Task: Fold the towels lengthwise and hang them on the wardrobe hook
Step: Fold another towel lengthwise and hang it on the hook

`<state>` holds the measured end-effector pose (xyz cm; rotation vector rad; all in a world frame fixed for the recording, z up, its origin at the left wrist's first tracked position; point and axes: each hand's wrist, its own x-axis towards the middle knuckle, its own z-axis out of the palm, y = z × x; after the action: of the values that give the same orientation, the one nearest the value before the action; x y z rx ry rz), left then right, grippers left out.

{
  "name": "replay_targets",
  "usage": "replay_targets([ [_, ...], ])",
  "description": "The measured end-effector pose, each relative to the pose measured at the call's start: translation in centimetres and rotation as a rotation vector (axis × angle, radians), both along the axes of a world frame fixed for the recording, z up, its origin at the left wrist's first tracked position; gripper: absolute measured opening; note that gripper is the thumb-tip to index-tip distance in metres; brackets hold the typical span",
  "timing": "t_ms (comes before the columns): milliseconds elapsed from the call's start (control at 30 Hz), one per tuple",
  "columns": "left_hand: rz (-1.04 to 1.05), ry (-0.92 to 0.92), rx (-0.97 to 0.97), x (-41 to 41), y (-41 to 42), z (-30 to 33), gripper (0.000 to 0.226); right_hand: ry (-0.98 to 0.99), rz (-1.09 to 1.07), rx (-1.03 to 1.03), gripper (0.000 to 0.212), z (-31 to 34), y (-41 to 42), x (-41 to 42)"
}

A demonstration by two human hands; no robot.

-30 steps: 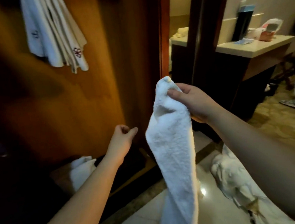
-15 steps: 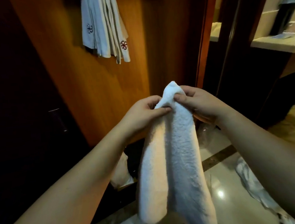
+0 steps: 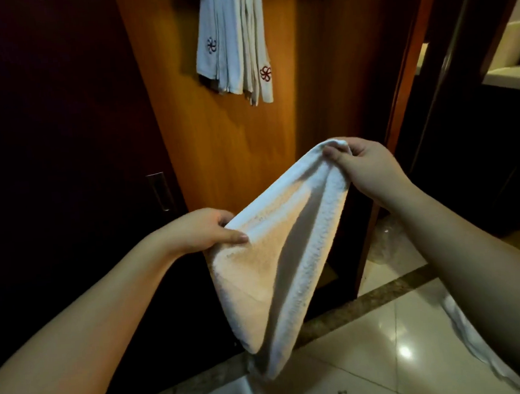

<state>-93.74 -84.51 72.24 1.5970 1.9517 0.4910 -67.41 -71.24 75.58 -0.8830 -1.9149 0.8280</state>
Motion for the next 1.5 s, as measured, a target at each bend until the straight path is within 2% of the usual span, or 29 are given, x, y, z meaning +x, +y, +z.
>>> replay_targets([
  [67, 0.048, 0.108, -0.024, -2.3, -0.9, -0.6, 0.027, 0.057, -0.032, -0.032, 0.014, -0.6, 0.2, -0.4],
  [167, 0.12, 0.395, -0.06, -4.8, -2.1, -1.5, 0.025, 0.105, -0.089, -0.057, 0.011, -1.2, 0.5, -0.6],
  [300, 0.264, 0.482, -0.059, -6.4, -3.3, -2.4, 0.024, 0.055, -0.129, -0.058, 0.016, -2.2, 0.4, -0.7],
  [400, 0.382, 0.493, 0.052, -7.0, -3.9, -2.3, 0.026, 0.1, -0.187, -0.081, 0.018, -2.9, 0.8, -0.3],
  [467, 0.441, 0.327, 0.165, -7.6, -4.5, -1.9, 0.02, 0.102, -0.222, -0.089, 0.02, -3.0, 1.1, 0.3],
  [500, 0.48, 0.145, 0.23, -7.8, -4.9, -1.8, 0.014, 0.099, -0.238, -0.089, 0.021, -3.0, 1.2, 0.7],
  [567, 0.537, -0.351, 0.385, -7.9, -5.7, -1.6, 0.007, 0.073, -0.278, -0.077, 0.022, -3.0, 1.2, 1.4],
  [633, 0.552, -0.712, 0.504, -7.7, -5.9, -1.7, 0.012, 0.069, -0.297, -0.072, 0.022, -3.0, 1.3, 2.0],
  [700, 0.551, -0.899, 0.553, -7.4, -5.7, -2.1, 0.027, 0.077, -0.307, -0.072, 0.021, -3.0, 1.1, 2.5],
  [833, 0.574, -1.126, 0.504, -5.8, -5.3, -2.1, 0.032, 0.078, -0.338, -0.085, 0.021, -3.4, 0.4, 3.4],
  [967, 0.679, -1.154, 0.43, -3.3, -4.9, -2.1, 0.028, 0.125, -0.321, -0.285, 0.024, -4.7, 0.3, 3.8],
  [1100, 0.809, -1.195, 0.421, 0.0, -5.0, -2.2, 0.023, 0.375, -0.25, -0.71, 0.032, -6.8, -0.5, 2.8],
  [1200, 0.82, -1.217, 0.455, 3.3, -5.5, -2.0, 0.023, 0.485, -0.191, -0.874, 0.025, -7.5, -3.9, 1.0],
  [1267, 0.795, -1.204, 0.505, 5.5, -5.6, -2.0, 0.025, 0.539, -0.143, -0.889, 0.019, -7.6, -6.4, -0.4],
  [1367, 0.725, -1.169, 0.561, 8.4, -6.1, -2.2, 0.028, 0.506, -0.084, -0.797, 0.04, -7.6, -9.3, -2.3],
  [1500, 0.637, -1.026, 0.583, 11.6, -6.9, -2.3, 0.031, 0.37, -0.065, -0.565, 0.032, -6.6, -12.9, -3.5],
])
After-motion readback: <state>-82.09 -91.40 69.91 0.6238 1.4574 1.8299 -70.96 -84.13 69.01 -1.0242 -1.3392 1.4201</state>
